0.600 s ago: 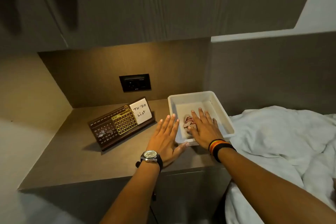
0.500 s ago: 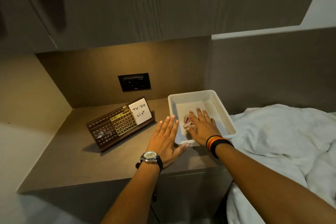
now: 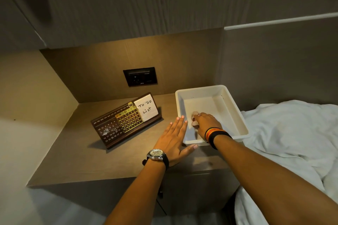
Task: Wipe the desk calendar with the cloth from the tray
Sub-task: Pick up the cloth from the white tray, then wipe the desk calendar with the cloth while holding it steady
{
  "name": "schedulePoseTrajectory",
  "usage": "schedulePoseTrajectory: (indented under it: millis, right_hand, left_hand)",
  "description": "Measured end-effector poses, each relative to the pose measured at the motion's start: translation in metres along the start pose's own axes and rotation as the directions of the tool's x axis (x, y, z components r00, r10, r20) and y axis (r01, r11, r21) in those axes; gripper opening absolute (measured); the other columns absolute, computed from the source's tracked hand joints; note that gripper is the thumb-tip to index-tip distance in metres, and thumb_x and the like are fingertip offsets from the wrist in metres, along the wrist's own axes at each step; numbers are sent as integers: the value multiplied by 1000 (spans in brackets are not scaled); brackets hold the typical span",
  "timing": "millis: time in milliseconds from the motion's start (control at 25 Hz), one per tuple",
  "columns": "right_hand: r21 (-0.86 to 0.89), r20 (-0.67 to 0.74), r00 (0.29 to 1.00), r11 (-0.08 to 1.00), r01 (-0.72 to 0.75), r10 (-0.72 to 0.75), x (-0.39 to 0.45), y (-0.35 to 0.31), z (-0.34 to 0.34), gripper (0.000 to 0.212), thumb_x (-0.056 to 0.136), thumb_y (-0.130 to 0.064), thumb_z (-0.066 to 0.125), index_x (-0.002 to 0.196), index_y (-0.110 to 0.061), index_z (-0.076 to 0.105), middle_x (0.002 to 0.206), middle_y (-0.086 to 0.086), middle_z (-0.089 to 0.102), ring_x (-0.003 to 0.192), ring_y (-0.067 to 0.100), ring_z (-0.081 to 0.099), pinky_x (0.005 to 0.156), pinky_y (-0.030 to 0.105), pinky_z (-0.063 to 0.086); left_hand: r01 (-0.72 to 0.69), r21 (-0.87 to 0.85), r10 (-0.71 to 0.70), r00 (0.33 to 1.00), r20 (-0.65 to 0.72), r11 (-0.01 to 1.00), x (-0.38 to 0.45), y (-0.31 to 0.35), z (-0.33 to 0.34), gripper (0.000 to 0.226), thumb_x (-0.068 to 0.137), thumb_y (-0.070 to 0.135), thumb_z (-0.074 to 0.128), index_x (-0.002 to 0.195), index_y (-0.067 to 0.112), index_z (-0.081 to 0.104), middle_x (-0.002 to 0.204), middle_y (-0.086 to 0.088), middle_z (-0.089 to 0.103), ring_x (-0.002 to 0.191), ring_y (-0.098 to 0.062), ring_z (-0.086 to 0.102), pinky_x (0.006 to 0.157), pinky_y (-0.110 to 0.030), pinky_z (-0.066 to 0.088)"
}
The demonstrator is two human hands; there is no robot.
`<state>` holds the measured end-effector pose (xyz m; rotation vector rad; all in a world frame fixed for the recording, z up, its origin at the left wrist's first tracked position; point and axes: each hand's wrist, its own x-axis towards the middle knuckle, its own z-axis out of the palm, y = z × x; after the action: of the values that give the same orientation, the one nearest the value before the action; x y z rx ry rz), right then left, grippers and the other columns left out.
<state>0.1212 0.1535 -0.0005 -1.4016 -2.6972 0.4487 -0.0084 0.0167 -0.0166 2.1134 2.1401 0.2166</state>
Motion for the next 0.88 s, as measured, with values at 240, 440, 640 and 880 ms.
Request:
schedulePoseTrajectory:
  millis: [240, 440, 640, 880]
  right_hand:
    - [122, -134, 991, 993, -4, 21, -9, 1, -3, 31, 95, -11, 57, 124, -21, 59, 120, 8, 67, 106, 30, 62, 98, 41, 53]
    - [328, -324, 946, 941, 78, 34, -16, -45, -11, 58, 98, 0, 51, 152, -19, 44, 150, 6, 51, 137, 30, 47, 117, 45, 38]
    - [476, -427, 902, 864, 162, 65, -30, -135, -11, 66, 97, 0, 54, 156, -23, 37, 160, 7, 40, 146, 28, 40, 117, 38, 33]
    - [655, -395, 897, 745, 123, 200, -43, -230, 40, 64, 95, 1, 52, 153, -25, 45, 161, 1, 40, 146, 21, 40, 109, 21, 27]
  left_hand:
    - [8, 66, -7, 1000, -24, 998, -17, -25, -26, 98, 91, 81, 21, 161, 18, -7, 168, -4, -15, 154, -19, -14, 126, -42, -4]
    - [-6, 187, 17, 998, -56, 982, -49, -84, -66, 97, 93, 79, 20, 161, 14, -4, 168, -8, -11, 155, -21, -11, 126, -43, -1]
    - [-96, 303, 104, 995, -11, 948, -76, -148, -107, 103, 90, 83, 25, 161, 14, -3, 167, -7, -10, 155, -22, -9, 125, -40, -6]
    - [-228, 419, 197, 973, 118, 879, -98, -242, -156, 130, 71, 97, 38, 160, 16, -11, 166, -6, -19, 153, -20, -18, 122, -35, -14]
